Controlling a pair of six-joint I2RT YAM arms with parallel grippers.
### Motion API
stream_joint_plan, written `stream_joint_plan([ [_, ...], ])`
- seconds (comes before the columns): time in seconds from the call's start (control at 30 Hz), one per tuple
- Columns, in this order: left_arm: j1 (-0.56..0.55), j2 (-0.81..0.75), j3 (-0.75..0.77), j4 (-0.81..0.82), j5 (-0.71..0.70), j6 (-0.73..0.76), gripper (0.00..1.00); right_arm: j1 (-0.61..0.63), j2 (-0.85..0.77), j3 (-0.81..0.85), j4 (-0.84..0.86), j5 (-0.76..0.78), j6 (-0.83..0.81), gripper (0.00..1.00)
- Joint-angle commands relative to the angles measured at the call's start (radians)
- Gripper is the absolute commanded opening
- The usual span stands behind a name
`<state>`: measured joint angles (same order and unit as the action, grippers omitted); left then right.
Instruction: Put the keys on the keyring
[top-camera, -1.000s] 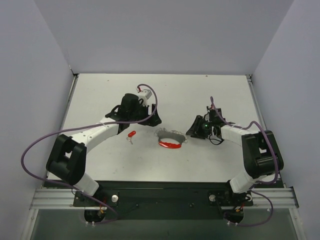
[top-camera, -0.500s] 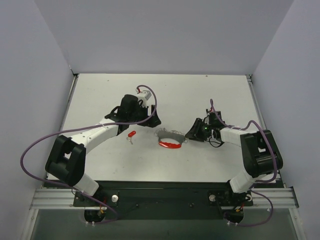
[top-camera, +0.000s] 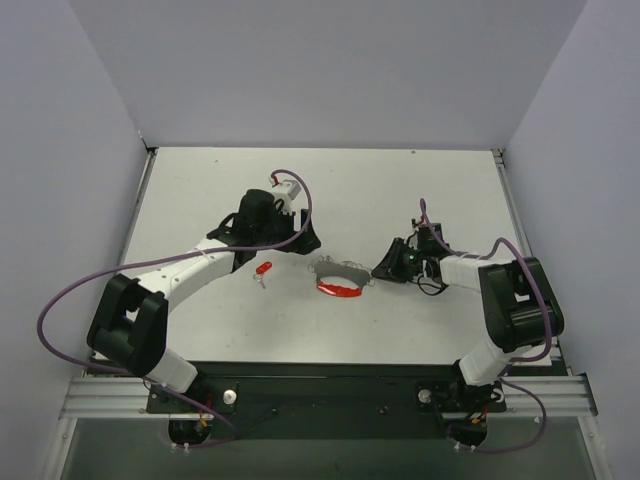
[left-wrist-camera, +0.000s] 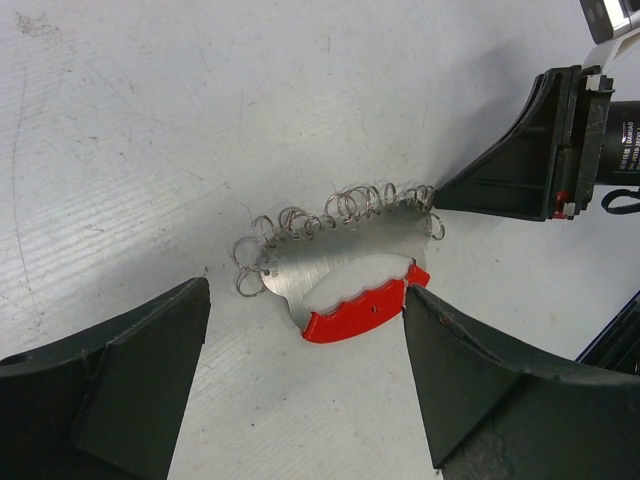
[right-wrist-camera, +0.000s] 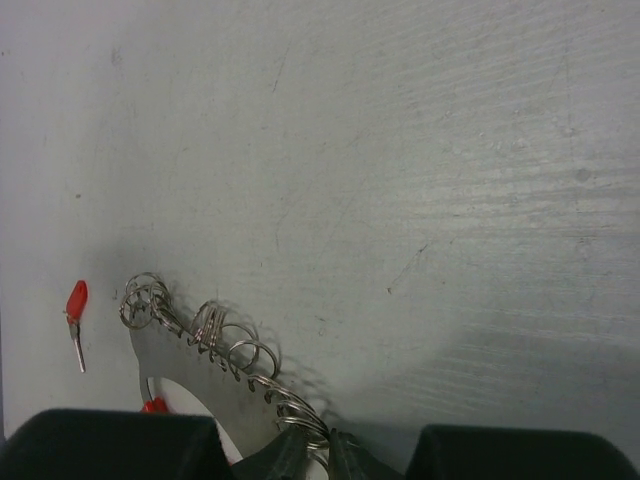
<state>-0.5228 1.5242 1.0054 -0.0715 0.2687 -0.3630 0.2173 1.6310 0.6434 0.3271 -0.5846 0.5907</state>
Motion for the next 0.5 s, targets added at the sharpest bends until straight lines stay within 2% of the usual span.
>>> stream_joint_plan([
  [0.0, 0.003, -0.025, -0.001, 0.026, -0.005, -0.008, 0.88, 0.010, -0.020, -0.019, 0.023, -0.021, -0.022, 0.12],
  [0.13, 0.003, -0.027, -0.008, 0.027, -0.005, -0.010, 0.88, 0.024, -0.048, -0.019, 0.026, -0.031, -0.032, 0.01],
  [0.43, 0.001, -0.032, -0.021, 0.039, 0.006, -0.017, 0.88, 0.039, -0.111, -0.019, -0.048, 0.029, -0.075, 0.00],
  [0.47, 0.001, -0.032, -0.025, 0.044, 0.007, -0.019, 0.88, 0.037, -0.111, -0.018, -0.051, 0.037, -0.078, 0.18],
])
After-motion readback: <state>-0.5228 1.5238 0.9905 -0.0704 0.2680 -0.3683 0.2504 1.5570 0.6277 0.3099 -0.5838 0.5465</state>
